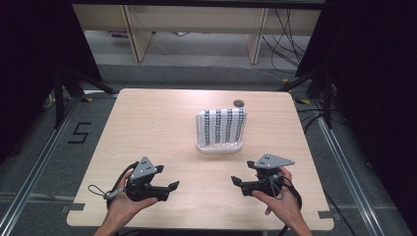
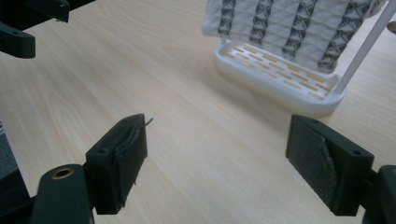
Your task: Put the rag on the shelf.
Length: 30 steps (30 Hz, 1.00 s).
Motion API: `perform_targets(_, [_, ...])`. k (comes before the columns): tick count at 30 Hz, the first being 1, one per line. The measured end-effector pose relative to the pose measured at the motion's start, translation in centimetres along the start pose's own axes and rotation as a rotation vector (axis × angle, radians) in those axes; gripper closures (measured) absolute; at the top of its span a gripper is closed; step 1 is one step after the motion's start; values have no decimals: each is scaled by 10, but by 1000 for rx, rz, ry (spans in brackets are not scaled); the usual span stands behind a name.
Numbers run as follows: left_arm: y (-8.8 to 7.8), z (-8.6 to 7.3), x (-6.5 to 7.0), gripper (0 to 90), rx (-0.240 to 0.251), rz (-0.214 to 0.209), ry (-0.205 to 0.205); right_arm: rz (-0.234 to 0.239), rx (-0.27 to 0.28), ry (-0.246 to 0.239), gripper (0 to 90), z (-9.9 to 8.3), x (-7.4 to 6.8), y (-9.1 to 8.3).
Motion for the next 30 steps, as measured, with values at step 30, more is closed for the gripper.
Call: perform_targets(30, [5,-57,1,185,-68,15,18,1,-102,-14,181,-52,-11,16])
Point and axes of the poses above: each handheld gripper's, and its own axes: y roughly forward along the jaws, z roughly out of its top, x roughly to its right, the point moved 4 cm from there along y, roughly forward along the jaws, and after that the axes turned 12 degrees about -x, right-handed, at the moved point
